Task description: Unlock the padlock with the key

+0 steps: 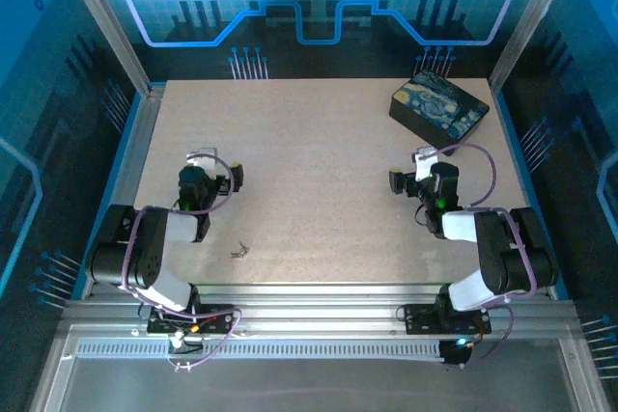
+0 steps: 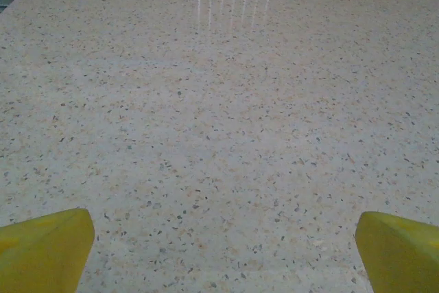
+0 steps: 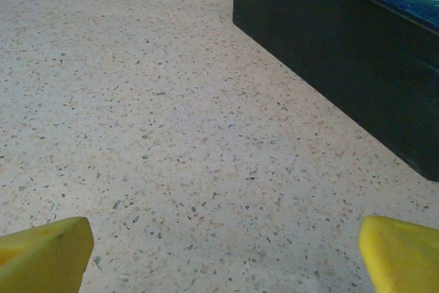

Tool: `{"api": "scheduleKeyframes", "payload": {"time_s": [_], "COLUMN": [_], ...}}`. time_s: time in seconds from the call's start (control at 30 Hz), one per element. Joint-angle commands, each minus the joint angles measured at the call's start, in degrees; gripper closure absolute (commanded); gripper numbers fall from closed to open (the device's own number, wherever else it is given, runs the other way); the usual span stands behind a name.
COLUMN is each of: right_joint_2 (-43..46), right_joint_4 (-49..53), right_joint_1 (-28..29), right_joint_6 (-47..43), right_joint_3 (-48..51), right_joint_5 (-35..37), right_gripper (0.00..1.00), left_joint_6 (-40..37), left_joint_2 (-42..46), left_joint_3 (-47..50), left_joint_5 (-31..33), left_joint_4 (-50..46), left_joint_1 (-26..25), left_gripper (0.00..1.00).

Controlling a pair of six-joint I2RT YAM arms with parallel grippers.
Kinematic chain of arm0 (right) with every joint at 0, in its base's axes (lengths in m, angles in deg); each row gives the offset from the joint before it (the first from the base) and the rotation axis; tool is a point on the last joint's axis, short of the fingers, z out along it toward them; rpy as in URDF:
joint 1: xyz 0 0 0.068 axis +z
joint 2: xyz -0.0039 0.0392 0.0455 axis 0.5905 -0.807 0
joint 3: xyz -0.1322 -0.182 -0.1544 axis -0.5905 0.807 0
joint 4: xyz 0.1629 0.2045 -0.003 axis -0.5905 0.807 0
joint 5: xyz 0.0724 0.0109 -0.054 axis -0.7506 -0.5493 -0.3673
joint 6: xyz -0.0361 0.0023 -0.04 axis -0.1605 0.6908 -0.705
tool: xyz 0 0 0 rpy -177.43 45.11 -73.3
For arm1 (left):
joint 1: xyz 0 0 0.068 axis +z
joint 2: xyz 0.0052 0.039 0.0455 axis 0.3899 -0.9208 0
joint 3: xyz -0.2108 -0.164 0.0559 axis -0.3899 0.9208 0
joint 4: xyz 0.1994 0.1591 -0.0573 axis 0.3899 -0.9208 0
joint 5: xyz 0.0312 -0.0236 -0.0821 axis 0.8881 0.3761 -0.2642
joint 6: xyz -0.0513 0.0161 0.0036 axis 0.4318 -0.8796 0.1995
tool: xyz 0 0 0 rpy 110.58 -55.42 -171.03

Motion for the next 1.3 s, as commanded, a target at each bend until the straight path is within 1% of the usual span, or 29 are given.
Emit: {"api": "scheduleKeyframes", "payload": {"time_s": [0.0, 0.77, 0.83, 0.87, 0.9, 0.97, 1.03, 1.1, 1.2, 1.27], "right_joint_2": [0.0, 0.0, 0.2, 0.5, 1.2, 3.8, 6.4, 7.9, 7.1, 5.1], "right_joint_4": [-2.2, -2.2, -0.3, 0.7, 2.4, 10.1, 18.5, 26.1, 37.5, 42.8], "right_joint_1": [-0.7, -0.9, -1.4, -1.6, -1.8, -3.0, -4.7, -6.8, -11.7, -14.8], "right_joint_6": [0.2, 0.2, -0.1, 0.0, 0.6, 2.2, 4.0, 6.2, 11.3, 14.4], "right_joint_3": [-1.0, -1.0, -2.0, -2.4, -3.1, -6.3, -10.4, -15.0, -23.5, -29.4], "right_joint_5": [-0.2, -0.4, -3.0, -3.2, -2.9, -2.3, -2.9, -2.5, -2.9, -3.3], "right_gripper": [0.0, 0.0, 0.05, 0.06, 0.06, 0.07, 0.08, 0.09, 0.12, 0.15], "left_joint_6": [-0.4, -0.3, 0.1, 0.6, 0.8, 1.7, 2.4, 3.9, 9.1, 10.3], "left_joint_2": [-0.2, -0.2, -0.1, 0.0, 0.2, 2.3, 5.9, 8.0, 8.4, 8.2], "left_joint_3": [-1.1, -1.2, -1.3, -1.4, -1.2, -2.9, -7.9, -13.5, -19.7, -24.0], "left_joint_5": [-2.0, -2.3, -3.5, -5.5, -6.2, -3.9, -1.3, 1.8, 6.3, 6.1], "left_joint_4": [0.6, 0.2, 0.2, -0.1, 0.2, -4.7, -17.2, -26.8, -34.3, -41.1], "left_joint_1": [0.6, 0.8, 1.3, 2.3, 2.7, 2.8, 2.8, 2.8, 2.8, 2.8], "left_gripper": [0.01, 0.01, 0.01, 0.01, 0.01, 0.01, 0.01, 0.01, 0.01, 0.01]}}
